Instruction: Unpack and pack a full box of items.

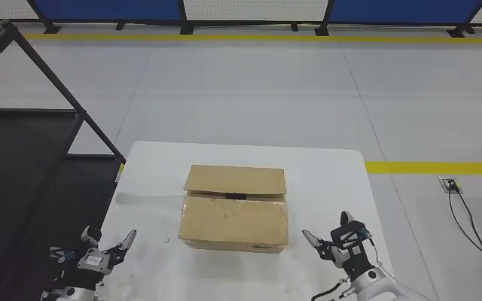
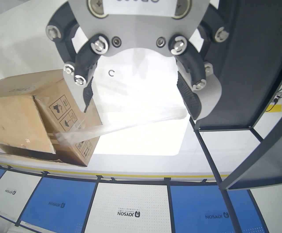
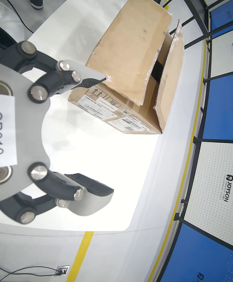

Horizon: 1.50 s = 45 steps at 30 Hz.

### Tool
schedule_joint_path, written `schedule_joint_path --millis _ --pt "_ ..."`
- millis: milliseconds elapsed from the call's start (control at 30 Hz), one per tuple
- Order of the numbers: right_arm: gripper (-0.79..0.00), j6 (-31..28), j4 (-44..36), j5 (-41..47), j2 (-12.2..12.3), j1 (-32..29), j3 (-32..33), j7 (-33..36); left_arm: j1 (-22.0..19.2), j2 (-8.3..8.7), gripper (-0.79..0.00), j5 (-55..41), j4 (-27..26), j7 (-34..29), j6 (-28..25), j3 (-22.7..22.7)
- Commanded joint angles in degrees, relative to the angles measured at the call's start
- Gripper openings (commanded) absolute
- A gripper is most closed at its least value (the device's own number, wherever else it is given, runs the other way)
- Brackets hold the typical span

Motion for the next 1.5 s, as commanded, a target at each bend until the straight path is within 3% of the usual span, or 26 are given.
schedule_joint_path --millis 0,100,200,300,567,733,1033,1133,1267,1467 --pt "0.0 0.0 0.0 0.0 0.0 0.0 0.0 0.0 0.0 0.0 0.0 0.0 0.0 0.0 0.0 0.0" --pt "0.0 0.2 0.0 1.3 -0.1 0.0 0.0 -0.2 -0.2 -0.01 0.0 0.1 0.1 -0.1 0.4 0.0" --pt "0.0 -3.1 1.3 14.6 -0.4 1.9 1.0 0.8 -2.5 -0.2 0.0 0.2 0.9 -1.2 2.5 1.5" --pt "0.0 -6.1 3.5 19.6 -0.3 5.8 0.9 5.6 -4.6 -0.19 0.0 -0.4 1.8 -2.4 1.7 2.0" --pt "0.0 -13.3 11.7 40.2 -0.6 16.5 -2.1 17.5 -6.5 0.09 0.0 0.0 1.9 -2.3 -4.0 2.0" --pt "0.0 -15.4 17.2 50.8 -0.7 22.0 -3.7 24.4 -6.0 0.23 0.0 -7.0 0.2 -6.2 -11.0 2.2" --pt "0.0 -15.1 17.8 51.5 -0.6 22.7 -3.6 25.8 -6.0 0.23 0.0 -7.0 0.2 -6.2 -11.0 2.2" --pt "0.0 -14.9 17.9 52.2 -0.6 21.7 -3.5 23.3 -6.9 0.05 0.0 -8.2 0.3 -7.0 -8.8 3.2" --pt "0.0 -14.9 21.0 54.9 -0.8 22.8 -3.9 21.0 -8.7 -0.07 0.0 -8.6 0.5 -8.6 -7.4 4.7" --pt "0.0 -17.2 27.3 60.7 -1.0 27.5 -5.9 24.2 -9.9 -0.08 0.0 -8.2 1.2 -9.1 -7.7 5.5"
